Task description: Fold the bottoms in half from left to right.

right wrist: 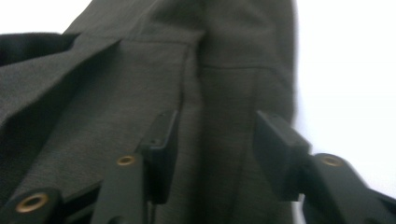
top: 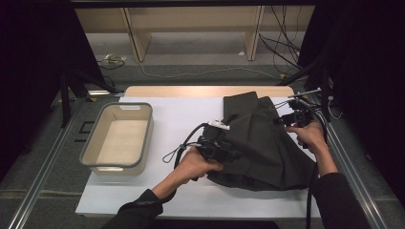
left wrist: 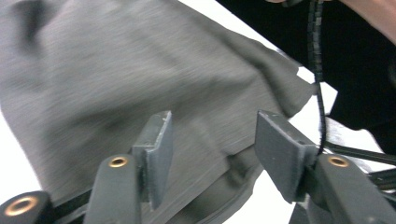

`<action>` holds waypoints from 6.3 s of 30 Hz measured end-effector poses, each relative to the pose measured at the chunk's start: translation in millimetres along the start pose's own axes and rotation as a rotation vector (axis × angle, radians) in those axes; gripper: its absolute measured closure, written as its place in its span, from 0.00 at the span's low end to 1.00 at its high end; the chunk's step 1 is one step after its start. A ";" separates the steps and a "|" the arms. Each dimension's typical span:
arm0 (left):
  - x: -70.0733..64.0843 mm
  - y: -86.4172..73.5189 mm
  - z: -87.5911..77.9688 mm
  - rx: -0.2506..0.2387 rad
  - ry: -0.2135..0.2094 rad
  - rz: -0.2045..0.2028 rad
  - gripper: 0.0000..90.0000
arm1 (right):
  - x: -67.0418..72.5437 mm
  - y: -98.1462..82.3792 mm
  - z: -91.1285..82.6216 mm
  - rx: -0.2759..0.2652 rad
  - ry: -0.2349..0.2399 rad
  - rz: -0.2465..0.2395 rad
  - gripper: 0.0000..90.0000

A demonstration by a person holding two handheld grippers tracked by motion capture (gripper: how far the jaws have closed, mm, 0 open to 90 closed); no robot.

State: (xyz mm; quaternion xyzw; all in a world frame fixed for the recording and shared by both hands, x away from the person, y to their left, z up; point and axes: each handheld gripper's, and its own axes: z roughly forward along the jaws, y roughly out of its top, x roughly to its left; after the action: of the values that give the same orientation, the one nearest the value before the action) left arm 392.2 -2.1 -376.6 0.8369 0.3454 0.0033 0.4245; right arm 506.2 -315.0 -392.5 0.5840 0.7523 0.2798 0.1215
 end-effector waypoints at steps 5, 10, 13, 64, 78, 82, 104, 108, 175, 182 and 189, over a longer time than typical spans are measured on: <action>11.4 -7.7 -5.3 0.012 0.055 -0.005 0.43 | 10.1 -0.1 16.8 0.028 0.012 -0.018 0.47; 23.2 -14.7 -7.5 0.022 0.093 -0.038 0.38 | 15.1 -0.7 28.0 0.058 0.041 -0.014 0.48; 30.7 -19.4 -7.1 0.036 0.107 -0.055 0.37 | 16.9 -3.1 32.4 0.076 0.075 0.002 0.74; 8.9 -34.7 2.9 0.059 -0.045 -0.022 0.63 | 1.3 -74.6 -49.1 -0.075 -0.106 -0.027 0.53; -4.4 -42.2 5.5 0.070 -0.053 0.006 0.61 | 18.1 -138.0 -49.1 0.037 -0.140 -0.027 0.64; -12.3 -40.7 16.9 0.086 -0.070 0.021 0.66 | 14.7 -144.0 -45.7 0.060 -0.131 -0.040 0.91; 6.7 -68.8 54.3 0.189 0.024 -0.011 0.97 | -14.7 -145.7 -57.9 0.026 -0.215 -0.034 0.73; 0.3 -59.8 41.5 0.144 0.009 0.013 0.89 | -8.1 -140.0 -72.5 -0.068 -0.184 -0.013 0.58; 9.8 -51.5 35.6 0.119 0.098 -0.006 0.47 | -6.7 -158.3 -63.4 0.024 -0.156 -0.030 0.99; 31.6 -59.4 47.2 0.155 0.112 -0.109 0.40 | -11.1 -159.3 -58.4 0.032 -0.172 -0.027 0.99; 33.9 -66.1 63.4 0.183 0.032 -0.104 0.69 | -11.6 -159.4 -57.1 0.032 -0.167 -0.033 0.99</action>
State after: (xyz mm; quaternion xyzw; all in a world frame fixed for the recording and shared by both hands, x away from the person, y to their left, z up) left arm 399.0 -0.9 -474.0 0.8530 0.3940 -0.0370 0.3401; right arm 351.3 -367.6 -437.4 0.5947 0.7534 0.2159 0.1790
